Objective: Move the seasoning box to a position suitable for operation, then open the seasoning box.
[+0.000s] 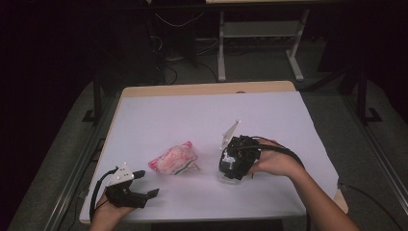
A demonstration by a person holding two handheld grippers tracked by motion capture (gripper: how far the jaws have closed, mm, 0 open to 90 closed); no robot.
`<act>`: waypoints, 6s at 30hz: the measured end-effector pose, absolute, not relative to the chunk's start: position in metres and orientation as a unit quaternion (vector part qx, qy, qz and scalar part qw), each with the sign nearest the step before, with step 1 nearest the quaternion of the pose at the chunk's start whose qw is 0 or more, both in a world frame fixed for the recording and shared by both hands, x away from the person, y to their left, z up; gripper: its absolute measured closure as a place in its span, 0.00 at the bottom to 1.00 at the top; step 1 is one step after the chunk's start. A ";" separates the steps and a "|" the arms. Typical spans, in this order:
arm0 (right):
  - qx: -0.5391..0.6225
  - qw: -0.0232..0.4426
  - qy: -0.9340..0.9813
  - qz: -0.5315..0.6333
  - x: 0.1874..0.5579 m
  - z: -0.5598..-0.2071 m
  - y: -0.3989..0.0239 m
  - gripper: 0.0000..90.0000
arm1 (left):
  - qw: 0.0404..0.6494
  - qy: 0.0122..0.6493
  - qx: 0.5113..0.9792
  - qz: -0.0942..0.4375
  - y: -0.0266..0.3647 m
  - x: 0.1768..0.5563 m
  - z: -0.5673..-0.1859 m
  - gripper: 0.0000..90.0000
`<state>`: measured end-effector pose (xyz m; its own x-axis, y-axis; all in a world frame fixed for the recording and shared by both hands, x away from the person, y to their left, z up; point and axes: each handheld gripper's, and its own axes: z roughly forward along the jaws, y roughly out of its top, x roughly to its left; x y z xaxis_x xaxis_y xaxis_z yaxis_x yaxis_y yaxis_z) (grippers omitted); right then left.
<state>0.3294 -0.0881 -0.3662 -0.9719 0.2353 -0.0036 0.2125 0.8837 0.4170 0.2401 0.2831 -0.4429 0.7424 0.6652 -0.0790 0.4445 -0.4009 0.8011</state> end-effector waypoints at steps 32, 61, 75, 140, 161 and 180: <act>0.102 0.024 0.965 0.240 0.331 -0.371 -0.082 0.09 | 0.431 0.331 0.830 0.126 0.282 0.240 -0.443 0.14; 0.309 0.082 0.855 0.408 0.270 -0.403 -0.219 0.86 | 0.430 0.340 0.827 0.125 0.282 0.239 -0.443 0.14; 0.286 0.022 0.862 0.419 0.266 -0.424 -0.193 1.00 | 0.429 0.338 0.827 0.129 0.283 0.238 -0.443 0.14; 0.319 0.090 0.806 0.490 0.318 -0.383 -0.218 1.00 | 0.435 0.343 0.822 0.130 0.284 0.235 -0.442 0.14; 0.288 0.082 0.818 0.492 0.311 -0.374 -0.199 1.00 | 0.461 0.320 0.819 0.118 0.271 0.224 -0.425 0.14; 0.317 0.087 0.796 0.508 0.323 -0.383 -0.207 0.55 | 0.481 0.264 0.831 0.093 0.185 0.197 -0.416 0.14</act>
